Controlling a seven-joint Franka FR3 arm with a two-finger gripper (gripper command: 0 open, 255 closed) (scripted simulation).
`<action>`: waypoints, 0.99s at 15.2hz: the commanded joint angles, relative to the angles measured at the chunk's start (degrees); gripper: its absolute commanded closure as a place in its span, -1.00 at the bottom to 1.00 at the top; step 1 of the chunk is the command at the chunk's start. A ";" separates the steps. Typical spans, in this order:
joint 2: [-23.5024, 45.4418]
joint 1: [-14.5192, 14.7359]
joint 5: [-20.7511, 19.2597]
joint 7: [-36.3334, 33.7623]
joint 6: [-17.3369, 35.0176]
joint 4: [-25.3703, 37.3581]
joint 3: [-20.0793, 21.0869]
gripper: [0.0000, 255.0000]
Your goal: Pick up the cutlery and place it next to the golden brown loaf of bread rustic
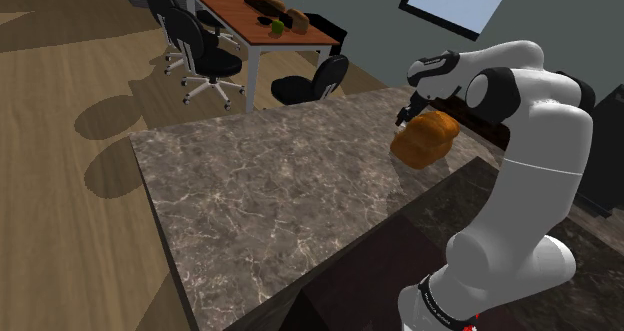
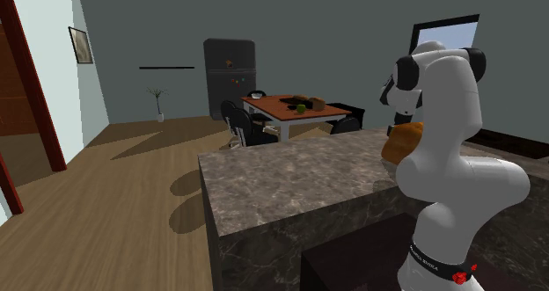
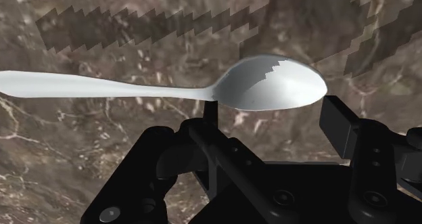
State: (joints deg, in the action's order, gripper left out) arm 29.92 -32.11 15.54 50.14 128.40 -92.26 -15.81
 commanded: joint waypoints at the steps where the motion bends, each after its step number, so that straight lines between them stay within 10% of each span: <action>1: 0.02 -0.01 0.02 0.02 0.06 -0.02 0.00 1.00; 4: 0.02 -0.01 0.01 0.02 0.05 -0.02 0.00 1.00; 5: 0.02 -0.01 0.01 0.02 0.05 -0.02 0.00 -1.00; 15: -4.07 0.34 -1.52 -0.87 -4.96 1.04 -0.92 -1.00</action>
State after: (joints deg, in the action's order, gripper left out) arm 26.20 -31.81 14.22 49.44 124.23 -91.59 -16.64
